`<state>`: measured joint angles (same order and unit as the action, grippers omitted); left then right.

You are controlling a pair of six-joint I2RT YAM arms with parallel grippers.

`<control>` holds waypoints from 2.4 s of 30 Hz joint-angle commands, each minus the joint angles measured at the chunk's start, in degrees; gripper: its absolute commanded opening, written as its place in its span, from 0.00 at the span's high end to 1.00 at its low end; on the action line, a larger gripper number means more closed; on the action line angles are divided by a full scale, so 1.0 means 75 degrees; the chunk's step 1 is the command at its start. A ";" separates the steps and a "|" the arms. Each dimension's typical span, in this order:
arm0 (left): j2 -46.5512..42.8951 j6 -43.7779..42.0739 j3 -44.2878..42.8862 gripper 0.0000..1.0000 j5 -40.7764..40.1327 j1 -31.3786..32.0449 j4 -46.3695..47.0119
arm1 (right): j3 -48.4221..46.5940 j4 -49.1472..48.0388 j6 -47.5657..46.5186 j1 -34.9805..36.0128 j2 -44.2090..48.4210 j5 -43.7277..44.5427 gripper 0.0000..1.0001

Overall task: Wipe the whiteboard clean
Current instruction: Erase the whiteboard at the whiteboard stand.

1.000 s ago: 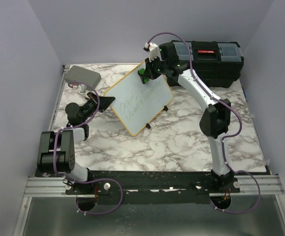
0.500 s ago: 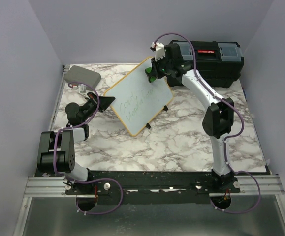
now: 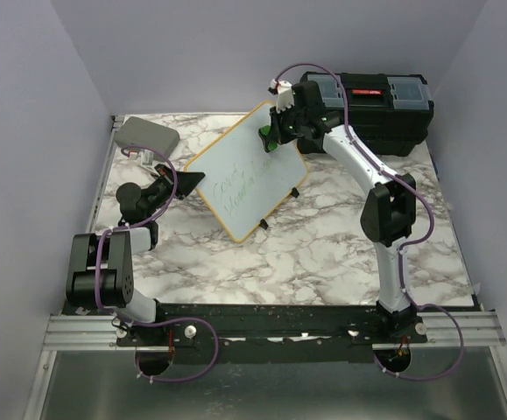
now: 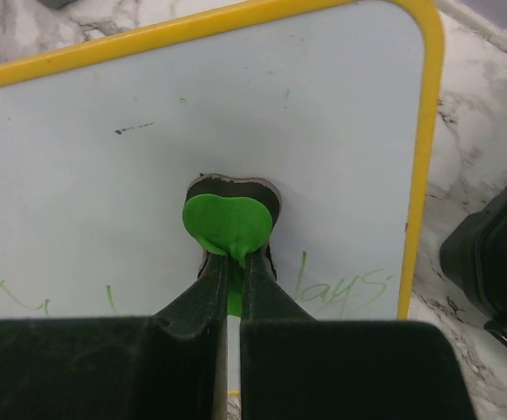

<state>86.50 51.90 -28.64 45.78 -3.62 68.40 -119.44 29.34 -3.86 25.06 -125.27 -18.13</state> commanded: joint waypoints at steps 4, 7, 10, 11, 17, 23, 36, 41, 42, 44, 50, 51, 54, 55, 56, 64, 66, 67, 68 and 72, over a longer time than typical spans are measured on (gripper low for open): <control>0.0001 -0.0306 -0.0043 1.00 0.0654 0.0142 0.0124 | -0.0013 -0.0304 0.0448 -0.0101 -0.0096 0.1673 0.99; 0.0003 -0.0296 -0.0044 1.00 0.0668 0.0142 0.0121 | -0.0047 -0.0292 0.0401 -0.0102 -0.0153 0.1638 0.99; -0.0004 -0.0308 -0.0053 1.00 0.0664 0.0142 0.0103 | -0.0240 -0.0244 0.0302 -0.0125 -0.0260 0.1159 0.99; -0.0013 -0.0308 -0.0056 1.00 0.0669 0.0142 0.0101 | -0.0294 -0.0224 0.0191 -0.0129 -0.0277 0.0786 0.99; -0.0021 -0.0322 -0.0068 1.00 0.0667 0.0142 0.0053 | -0.0800 -0.0046 0.0052 -0.0034 -0.0472 -0.1161 0.99; -0.0016 -0.0318 -0.0068 1.00 0.0675 0.0142 0.0051 | -0.1143 -0.0174 0.0328 0.0154 -0.0542 -0.0922 0.99; -0.0019 -0.0316 -0.0066 1.00 0.0669 0.0144 0.0055 | -0.1340 0.0747 -0.0515 0.0737 -0.0584 -0.1037 0.99; -0.0007 -0.0300 -0.0046 1.00 0.0664 0.0152 0.0106 | -0.1016 0.0246 -0.0233 0.0667 -0.0377 0.0404 0.99; -0.0013 -0.0290 -0.0035 1.00 0.0663 0.0154 0.0109 | -0.1076 0.0189 -0.0089 0.0608 -0.0402 0.0674 0.99; -0.0036 -0.0304 -0.0020 1.00 0.0669 0.0154 0.0106 | -0.1330 0.0204 0.0146 0.0504 -0.0515 0.1092 0.99; -0.0022 -0.0292 -0.0066 1.00 0.0671 0.0154 0.0069 | -0.1425 0.0357 0.0095 0.0501 -0.0611 0.0888 0.99; -0.0019 -0.0303 -0.0071 1.00 0.0673 0.0154 0.0079 | -0.1305 0.0340 0.0039 0.0514 -0.0555 0.0533 0.99; -0.0021 -0.0302 -0.0059 1.00 0.0668 0.0154 0.0090 | -0.1242 0.0555 -0.0353 0.0612 -0.0500 -0.0681 0.99; -0.0025 -0.0299 -0.0059 1.00 0.0679 0.0154 0.0083 | -0.1263 0.0622 -0.0498 0.0680 -0.0500 -0.0898 0.99; -0.0029 -0.0306 -0.0059 1.00 0.0681 0.0154 0.0085 | -0.1273 0.0698 -0.0612 0.0751 -0.0491 -0.1045 0.99; -0.0070 -0.0321 -0.0045 1.00 0.0672 0.0156 0.0055 | -0.1301 0.0966 -0.1027 0.1161 -0.0354 -0.1230 0.99; -0.0055 -0.0309 -0.0046 1.00 0.0676 0.0154 0.0069 | -0.1255 0.1059 -0.1158 0.1214 -0.0319 -0.1176 0.99; -0.0052 -0.0297 -0.0045 1.00 0.0671 0.0154 0.0085 | -0.1254 0.1127 -0.1224 0.1237 -0.0319 -0.1142 0.99; -0.0047 -0.0291 -0.0044 1.00 0.0667 0.0154 0.0101 | -0.1270 0.1248 -0.1296 0.1260 -0.0332 -0.1102 0.99; -0.0045 -0.0271 -0.0058 1.00 0.0667 0.0154 0.0122 | -0.1278 0.1617 -0.1716 0.1364 -0.0330 -0.0835 0.99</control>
<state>86.50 51.88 -28.64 46.02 -3.62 68.40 -129.80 35.33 -12.78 33.63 -128.05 -24.80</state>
